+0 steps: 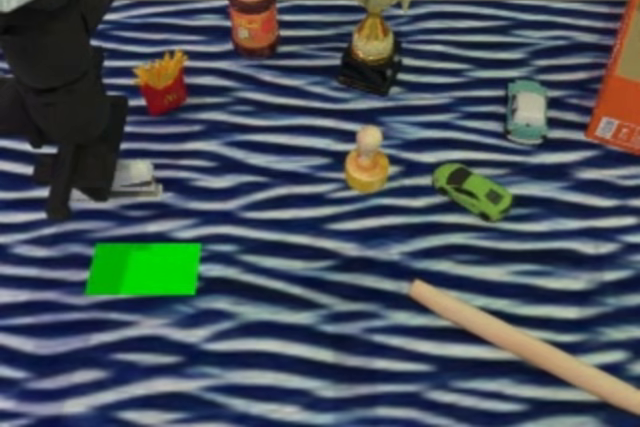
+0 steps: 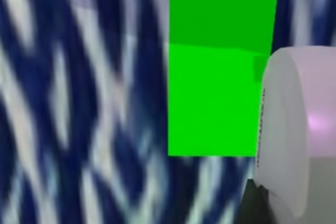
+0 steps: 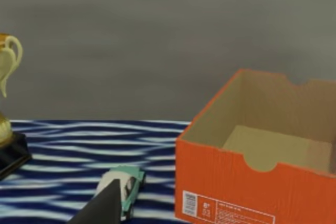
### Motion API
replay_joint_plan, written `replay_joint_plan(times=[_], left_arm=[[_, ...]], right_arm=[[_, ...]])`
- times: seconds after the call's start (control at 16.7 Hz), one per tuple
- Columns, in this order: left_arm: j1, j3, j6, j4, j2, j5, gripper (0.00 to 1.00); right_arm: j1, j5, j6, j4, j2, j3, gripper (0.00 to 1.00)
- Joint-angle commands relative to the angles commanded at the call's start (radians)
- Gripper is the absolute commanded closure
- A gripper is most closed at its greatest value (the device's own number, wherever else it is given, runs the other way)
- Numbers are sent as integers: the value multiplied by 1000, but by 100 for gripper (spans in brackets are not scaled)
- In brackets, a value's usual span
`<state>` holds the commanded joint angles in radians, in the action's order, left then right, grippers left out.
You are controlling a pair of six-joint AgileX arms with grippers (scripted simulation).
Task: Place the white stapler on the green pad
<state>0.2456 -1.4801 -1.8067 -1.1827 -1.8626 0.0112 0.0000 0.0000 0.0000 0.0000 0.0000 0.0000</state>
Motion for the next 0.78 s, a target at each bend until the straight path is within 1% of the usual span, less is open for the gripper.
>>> replay_joint_plan(times=[0.24,0.6,0.78], left_arm=[[4,31,4,40,-15,1,100],[0,200,2,308,-99,1,100],[1,247,1,371,-124,-1,100]], right_arm=[[0,0,0,0,0,0,0],[0,0,0,0,0,0,0],[0,0,0,0,0,0,0]])
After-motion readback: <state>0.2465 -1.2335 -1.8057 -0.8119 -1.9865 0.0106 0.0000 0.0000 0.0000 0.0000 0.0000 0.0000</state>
